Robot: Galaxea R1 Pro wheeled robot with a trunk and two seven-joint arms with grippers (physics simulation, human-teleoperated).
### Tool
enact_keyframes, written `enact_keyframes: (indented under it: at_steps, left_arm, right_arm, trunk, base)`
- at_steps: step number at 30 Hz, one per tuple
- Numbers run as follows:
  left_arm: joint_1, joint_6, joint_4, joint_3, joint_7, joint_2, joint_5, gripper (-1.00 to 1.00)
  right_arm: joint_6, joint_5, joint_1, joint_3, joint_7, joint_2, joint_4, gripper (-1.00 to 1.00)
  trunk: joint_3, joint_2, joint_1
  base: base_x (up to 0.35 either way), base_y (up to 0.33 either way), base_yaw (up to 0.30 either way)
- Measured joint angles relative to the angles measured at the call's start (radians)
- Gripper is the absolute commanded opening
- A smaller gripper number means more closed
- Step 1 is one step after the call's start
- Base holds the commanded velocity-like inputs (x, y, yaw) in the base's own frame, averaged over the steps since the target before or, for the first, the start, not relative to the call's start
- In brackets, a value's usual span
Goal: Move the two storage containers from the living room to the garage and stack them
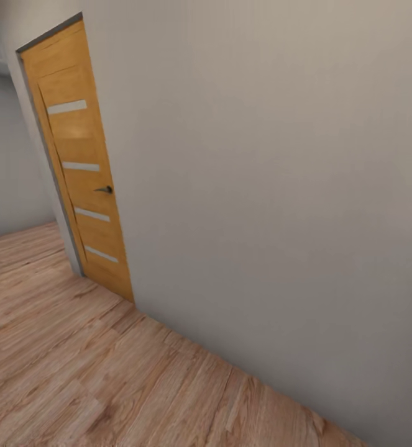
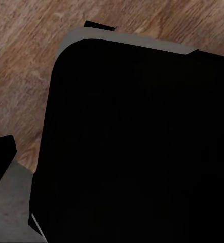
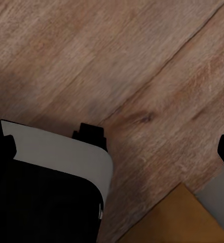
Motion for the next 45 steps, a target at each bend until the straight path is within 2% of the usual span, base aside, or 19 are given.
enact_keyframes:
  at_steps: [6, 23, 45]
  left_arm:
    - [0.000, 0.000, 0.000, 0.000, 0.000, 0.000, 0.000, 1.00]
    - [0.000, 0.000, 0.000, 0.000, 0.000, 0.000, 0.000, 1.00]
    - [0.000, 0.000, 0.000, 0.000, 0.001, 0.000, 0.000, 1.00]
  right_arm:
    - [0.000, 0.000, 0.000, 0.000, 0.000, 0.001, 0.000, 1.00]
    - [-0.001, 0.000, 0.000, 0.000, 0.000, 0.000, 0.000, 1.00]
    - [-0.001, 0.000, 0.000, 0.000, 0.000, -0.002, 0.000, 1.00]
  trunk:
    - [0.000, 0.000, 0.000]
    - [0.000, 0.000, 0.000]
    - [0.000, 0.000, -0.001]
  base:
    - [0.075, 0.049, 0.271]
    - [0.229, 0.161, 0.271]
    - [0.286, 0.006, 0.271]
